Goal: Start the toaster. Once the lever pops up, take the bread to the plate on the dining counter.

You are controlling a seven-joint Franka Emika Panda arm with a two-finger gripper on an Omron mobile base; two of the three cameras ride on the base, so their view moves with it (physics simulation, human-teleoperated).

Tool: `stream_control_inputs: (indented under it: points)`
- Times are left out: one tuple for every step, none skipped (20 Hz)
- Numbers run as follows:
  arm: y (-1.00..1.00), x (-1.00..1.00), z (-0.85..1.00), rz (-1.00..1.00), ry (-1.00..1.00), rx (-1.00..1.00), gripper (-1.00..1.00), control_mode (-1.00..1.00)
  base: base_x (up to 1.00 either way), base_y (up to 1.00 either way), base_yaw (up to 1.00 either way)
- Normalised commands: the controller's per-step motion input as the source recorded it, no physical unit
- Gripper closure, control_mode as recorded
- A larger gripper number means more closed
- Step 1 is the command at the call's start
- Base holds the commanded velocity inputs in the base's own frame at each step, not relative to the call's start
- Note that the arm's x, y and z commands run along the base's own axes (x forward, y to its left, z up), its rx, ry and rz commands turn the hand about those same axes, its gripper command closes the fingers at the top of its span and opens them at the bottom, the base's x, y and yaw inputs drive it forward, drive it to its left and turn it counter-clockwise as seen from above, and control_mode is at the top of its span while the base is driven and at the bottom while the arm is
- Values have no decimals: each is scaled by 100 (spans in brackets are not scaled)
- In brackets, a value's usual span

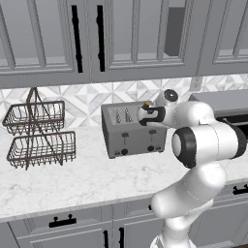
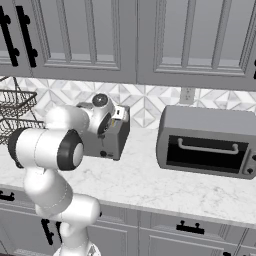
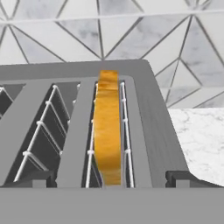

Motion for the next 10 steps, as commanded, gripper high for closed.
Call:
stream_control_inputs:
  points:
    - [0,29,-18,0,-1,0,-100,-100,0,0,0]
    - [0,29,-19,0,-1,0,-100,-100,0,0,0]
    - [0,29,-19,0,-1,0,-100,-100,0,0,0]
    - [0,28,-21,0,0,0,-100,-100,0,0,0]
    - [0,25,-21,0,-1,0,-100,-100,0,0,0]
    - [0,23,-20,0,-1,0,-100,-100,0,0,0]
    - [0,19,-19,0,-2,0,-100,-100,0,0,0]
    - [0,14,-19,0,-3,0,-100,-100,0,0,0]
    - [0,7,-19,0,-4,0,-100,-100,0,0,0]
    - [0,1,-21,0,-5,0,-100,-100,0,0,0]
